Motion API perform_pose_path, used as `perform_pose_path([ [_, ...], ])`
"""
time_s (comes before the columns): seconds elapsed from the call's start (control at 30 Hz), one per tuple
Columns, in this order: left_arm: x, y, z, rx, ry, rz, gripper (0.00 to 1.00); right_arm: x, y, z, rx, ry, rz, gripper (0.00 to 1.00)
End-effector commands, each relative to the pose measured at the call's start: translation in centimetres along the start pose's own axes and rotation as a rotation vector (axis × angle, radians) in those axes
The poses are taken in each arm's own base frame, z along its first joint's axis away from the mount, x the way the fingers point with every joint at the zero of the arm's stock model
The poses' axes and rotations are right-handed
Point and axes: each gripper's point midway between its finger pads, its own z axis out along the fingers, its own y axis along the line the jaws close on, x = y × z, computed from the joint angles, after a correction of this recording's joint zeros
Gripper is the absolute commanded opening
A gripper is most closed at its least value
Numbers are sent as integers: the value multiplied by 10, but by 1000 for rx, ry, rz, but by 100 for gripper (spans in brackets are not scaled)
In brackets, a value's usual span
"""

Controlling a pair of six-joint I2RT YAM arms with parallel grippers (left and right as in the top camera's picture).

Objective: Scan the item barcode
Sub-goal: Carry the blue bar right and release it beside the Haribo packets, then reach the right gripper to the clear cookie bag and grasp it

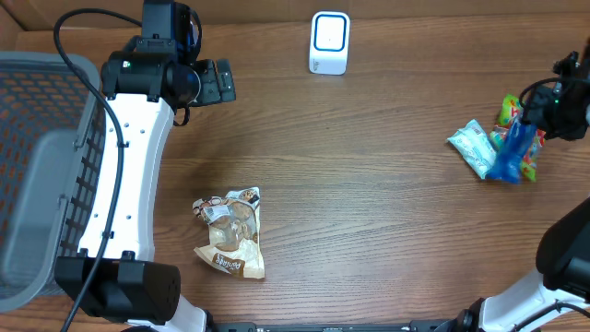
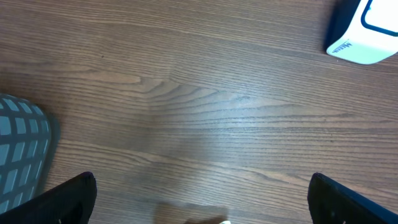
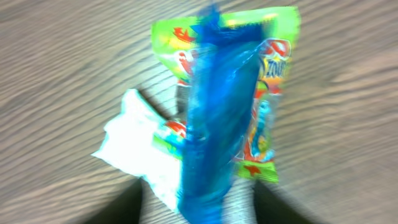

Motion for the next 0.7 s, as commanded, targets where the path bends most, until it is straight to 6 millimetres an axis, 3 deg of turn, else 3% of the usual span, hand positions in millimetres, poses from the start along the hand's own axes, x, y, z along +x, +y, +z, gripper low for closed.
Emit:
perform_pose_path([
  [0.0, -8, -1, -4, -2, -24, 4, 100, -1, 49, -13, -288, -9, 2, 100],
  [0.17, -8, -1, -4, -2, -24, 4, 100, 9, 123, -56, -783, 40, 9, 100],
  [0.27, -8, -1, -4, -2, -24, 4, 100, 15, 145, -64, -861, 63, -17, 100],
  [0.33, -8, -1, -4, -2, -24, 4, 100, 23, 164, -64, -873, 85, -63, 96],
  [0.43, -8, -1, -4, -2, -24, 4, 100, 42, 201, -60, -868, 128, -162, 83],
  [0.47, -8, -1, -4, -2, -24, 4, 100, 56, 225, -52, -811, 165, -195, 80],
  [0.67, -8, -1, -4, -2, -24, 4, 100, 110, 299, -28, -595, 209, -292, 81],
])
